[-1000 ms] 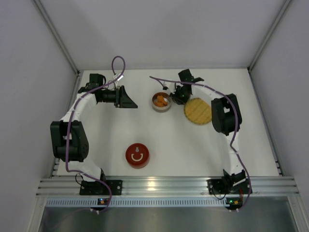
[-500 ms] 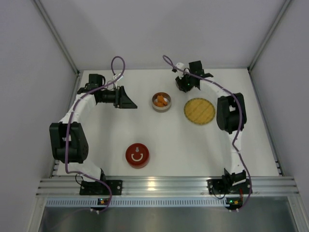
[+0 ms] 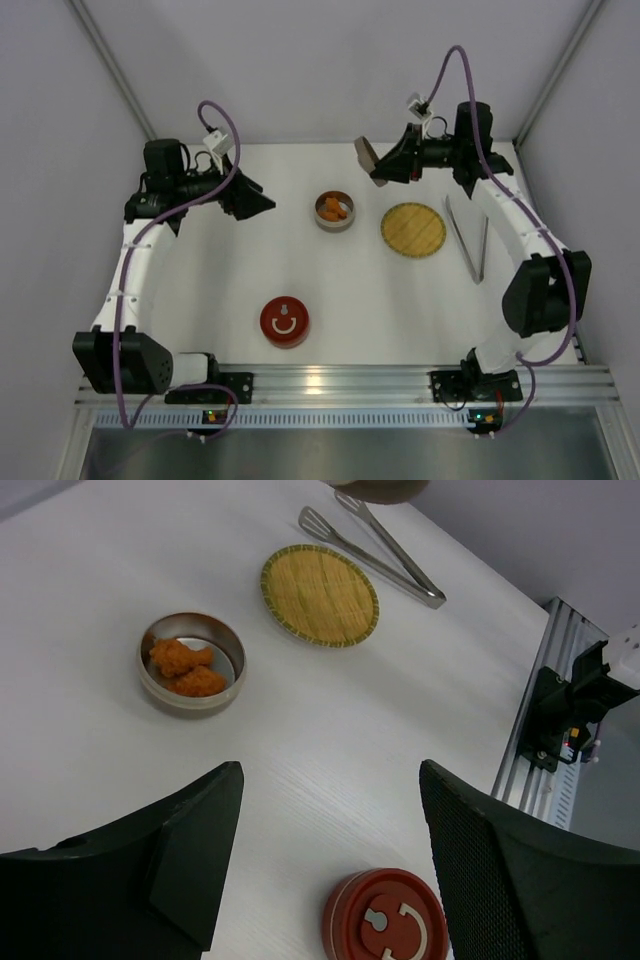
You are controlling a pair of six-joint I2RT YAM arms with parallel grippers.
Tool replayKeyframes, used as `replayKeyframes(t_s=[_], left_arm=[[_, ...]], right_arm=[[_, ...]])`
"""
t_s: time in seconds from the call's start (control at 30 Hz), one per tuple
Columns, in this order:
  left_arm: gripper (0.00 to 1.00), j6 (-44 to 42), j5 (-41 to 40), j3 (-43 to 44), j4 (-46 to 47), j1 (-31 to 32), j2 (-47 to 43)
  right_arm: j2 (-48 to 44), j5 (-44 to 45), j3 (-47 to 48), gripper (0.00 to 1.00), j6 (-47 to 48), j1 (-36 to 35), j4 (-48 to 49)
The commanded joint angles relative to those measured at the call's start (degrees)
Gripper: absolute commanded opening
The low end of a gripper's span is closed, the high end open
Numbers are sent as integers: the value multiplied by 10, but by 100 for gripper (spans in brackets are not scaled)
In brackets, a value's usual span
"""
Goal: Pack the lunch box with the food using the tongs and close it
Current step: Pick up the box lid from the center of the board.
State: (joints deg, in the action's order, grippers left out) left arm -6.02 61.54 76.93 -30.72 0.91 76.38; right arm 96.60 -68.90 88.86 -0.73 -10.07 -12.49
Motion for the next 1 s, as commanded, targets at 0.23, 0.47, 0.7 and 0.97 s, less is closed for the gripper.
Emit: replayKeyframes(t_s=[0.23, 0.47, 0.7, 0.97], left_arm=[[79, 128, -34, -51, 157, 105, -35], [78, 268, 0, -114, 392, 149, -41], [77, 383, 14, -124, 581, 154, -22], [77, 417, 28, -107, 656, 198, 5]], right_arm=[[-125, -149, -87, 0, -132, -52, 134], [-171, -131, -87, 0, -125, -81, 129], [-203, -110, -92, 0, -115, -106, 127], [-207, -94, -71, 0, -115, -135, 127]])
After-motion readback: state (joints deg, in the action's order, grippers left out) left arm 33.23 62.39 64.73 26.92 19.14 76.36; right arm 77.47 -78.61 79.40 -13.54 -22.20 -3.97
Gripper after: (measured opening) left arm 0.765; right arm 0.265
